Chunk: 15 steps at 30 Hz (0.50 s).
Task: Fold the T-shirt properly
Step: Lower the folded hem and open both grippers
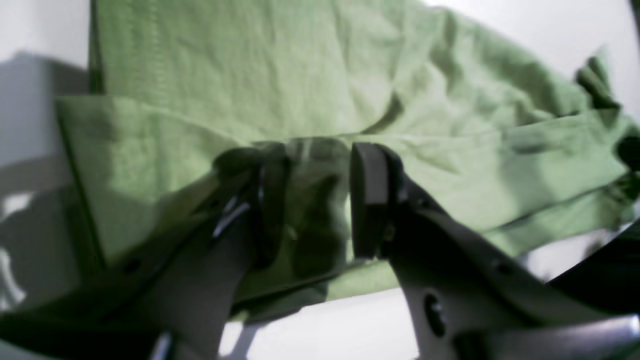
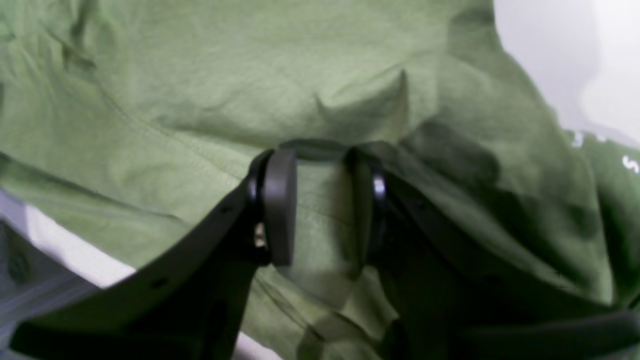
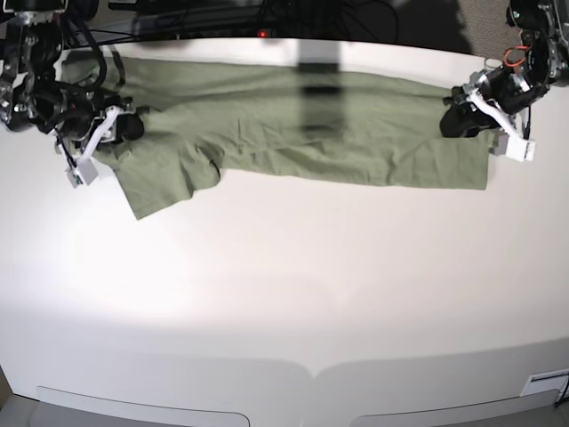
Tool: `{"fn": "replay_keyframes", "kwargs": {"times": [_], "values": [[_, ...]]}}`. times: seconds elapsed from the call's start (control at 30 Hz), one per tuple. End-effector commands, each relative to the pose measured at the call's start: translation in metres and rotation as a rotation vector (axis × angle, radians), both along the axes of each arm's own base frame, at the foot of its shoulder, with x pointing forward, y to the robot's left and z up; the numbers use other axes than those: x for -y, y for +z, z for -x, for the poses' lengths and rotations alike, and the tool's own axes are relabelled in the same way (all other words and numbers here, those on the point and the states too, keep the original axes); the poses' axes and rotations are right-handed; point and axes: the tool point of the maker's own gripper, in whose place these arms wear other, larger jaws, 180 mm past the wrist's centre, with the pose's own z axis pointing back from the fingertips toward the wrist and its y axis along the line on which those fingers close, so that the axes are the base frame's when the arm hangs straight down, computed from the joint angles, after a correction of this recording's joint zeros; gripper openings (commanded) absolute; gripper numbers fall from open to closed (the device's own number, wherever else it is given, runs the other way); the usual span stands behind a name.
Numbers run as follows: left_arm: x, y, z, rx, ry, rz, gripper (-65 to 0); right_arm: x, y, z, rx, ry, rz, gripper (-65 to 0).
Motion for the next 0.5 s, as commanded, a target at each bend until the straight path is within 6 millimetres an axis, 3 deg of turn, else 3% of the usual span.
{"fn": "replay_keyframes", "kwargs": {"times": [0.0, 0.27, 0.47], "values": [[-0.010, -0.026, 0.023, -0.153, -0.021, -0.076, -42.8, 0.008, 0.006, -0.011, 0.025, -0.004, 0.017, -45.3], [-0.017, -0.042, 0.003, -0.173, 0.011, -0.074, -42.8, 0.023, 0.002, -0.055, 0.072, -0.026, 0.081, -45.3], [-0.019, -0.049, -0.018, -0.170, 0.041, -0.061, -42.8, 0.016, -0.011, -0.079, 0.045, -0.022, 0.056, -45.3]]}}
